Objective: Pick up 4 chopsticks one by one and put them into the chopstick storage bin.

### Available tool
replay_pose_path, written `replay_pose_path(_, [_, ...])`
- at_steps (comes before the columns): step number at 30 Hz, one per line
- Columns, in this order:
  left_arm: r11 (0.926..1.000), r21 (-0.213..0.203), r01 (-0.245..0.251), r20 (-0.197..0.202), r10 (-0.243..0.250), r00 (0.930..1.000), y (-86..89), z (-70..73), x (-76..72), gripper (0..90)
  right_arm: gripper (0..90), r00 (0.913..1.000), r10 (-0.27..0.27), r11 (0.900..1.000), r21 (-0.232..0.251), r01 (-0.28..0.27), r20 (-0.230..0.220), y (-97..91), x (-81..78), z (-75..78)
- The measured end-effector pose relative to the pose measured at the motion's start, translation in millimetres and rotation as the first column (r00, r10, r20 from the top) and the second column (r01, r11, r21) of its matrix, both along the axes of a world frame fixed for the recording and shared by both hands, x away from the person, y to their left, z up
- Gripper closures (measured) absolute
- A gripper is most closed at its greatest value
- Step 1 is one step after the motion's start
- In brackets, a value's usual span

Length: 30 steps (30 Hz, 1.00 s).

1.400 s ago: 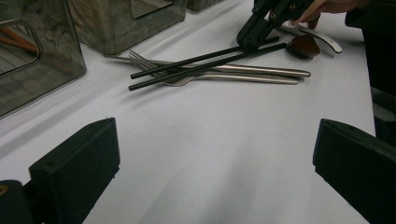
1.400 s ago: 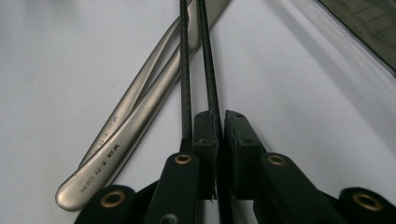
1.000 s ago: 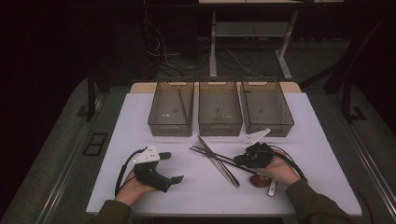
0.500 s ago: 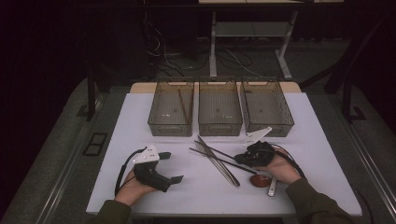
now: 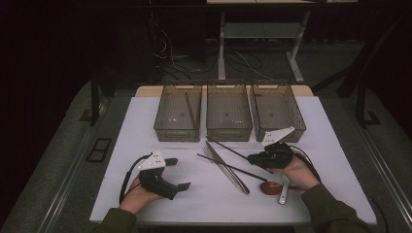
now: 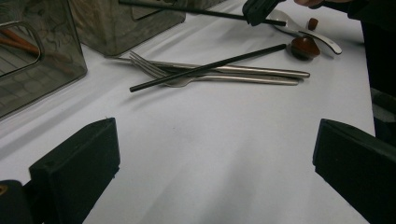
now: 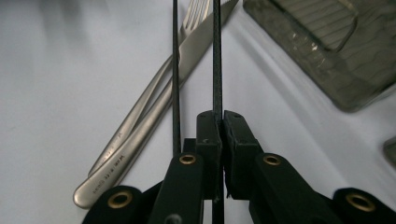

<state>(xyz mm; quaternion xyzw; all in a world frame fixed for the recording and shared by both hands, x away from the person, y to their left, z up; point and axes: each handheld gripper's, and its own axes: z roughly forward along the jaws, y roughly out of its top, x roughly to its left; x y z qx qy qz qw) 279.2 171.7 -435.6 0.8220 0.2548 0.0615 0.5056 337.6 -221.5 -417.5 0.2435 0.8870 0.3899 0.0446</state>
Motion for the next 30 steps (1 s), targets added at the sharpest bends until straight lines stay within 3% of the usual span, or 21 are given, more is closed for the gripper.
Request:
replay_pose_path(15, [1.0, -0.001, 0.0, 0.001, 0.0, 1.0, 0.1, 0.1, 0.1, 0.0, 85.1, 0.9992, -0.009, 0.9978, 0.067, 0.006, 0.038, 13.6, 6.2, 22.7])
replay_pose_path(30, [1.0, 0.003, 0.003, -0.001, -0.003, 1.0, -0.2, -0.4, 0.2, 0.0, 85.1, 0.9987, -0.032, 0.9924, 0.12, 0.027, 0.04, 37.8, 21.1, 33.8])
